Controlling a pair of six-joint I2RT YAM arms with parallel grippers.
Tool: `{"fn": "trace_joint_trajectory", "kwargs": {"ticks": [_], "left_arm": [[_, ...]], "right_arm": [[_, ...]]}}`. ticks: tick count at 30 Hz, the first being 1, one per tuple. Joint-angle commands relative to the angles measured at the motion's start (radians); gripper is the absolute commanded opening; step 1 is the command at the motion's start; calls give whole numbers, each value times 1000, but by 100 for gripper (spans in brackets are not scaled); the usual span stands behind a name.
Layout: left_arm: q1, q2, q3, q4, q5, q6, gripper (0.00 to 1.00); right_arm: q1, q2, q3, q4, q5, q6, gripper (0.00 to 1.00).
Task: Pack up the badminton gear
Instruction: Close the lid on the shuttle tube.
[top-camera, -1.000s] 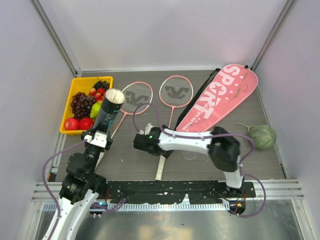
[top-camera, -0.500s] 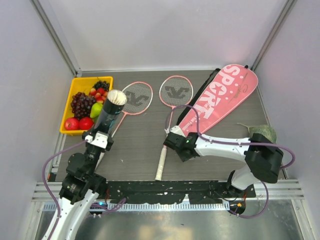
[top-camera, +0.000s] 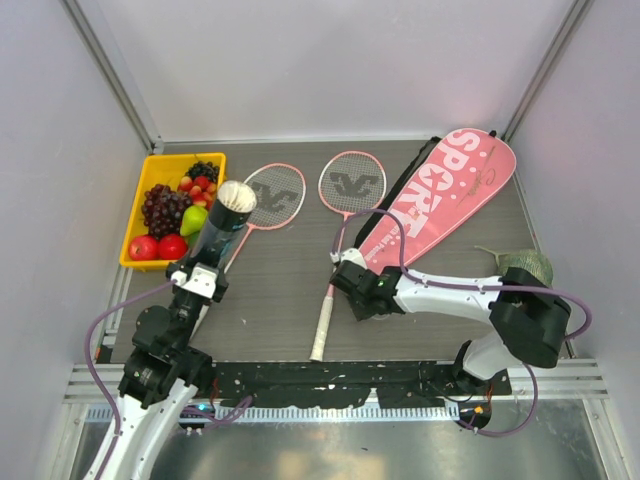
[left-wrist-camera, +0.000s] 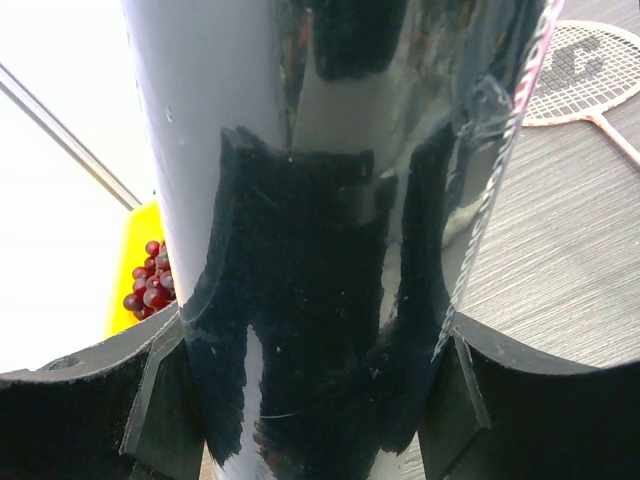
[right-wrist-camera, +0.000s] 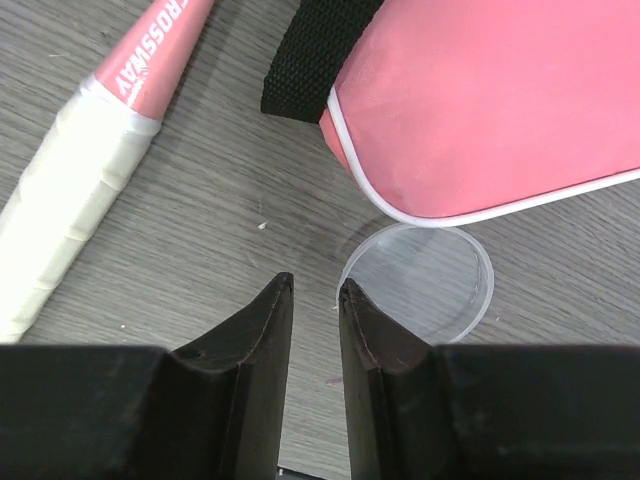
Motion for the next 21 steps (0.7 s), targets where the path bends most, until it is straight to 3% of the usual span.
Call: {"fn": "trace_joint_trajectory", "kwargs": {"ticks": [1,8,21], "left_arm": [[-3,-269,7,84,20,14,0],[-3,-269,7,84,25,14,0],[-3,-264,8,79,35,12,0]], "right_arm": [[-5,2,-8,35,12,20,30],[-14,-60,-22,32,24,22,30],[-37,-3,-74,64,0,23,30]]}}
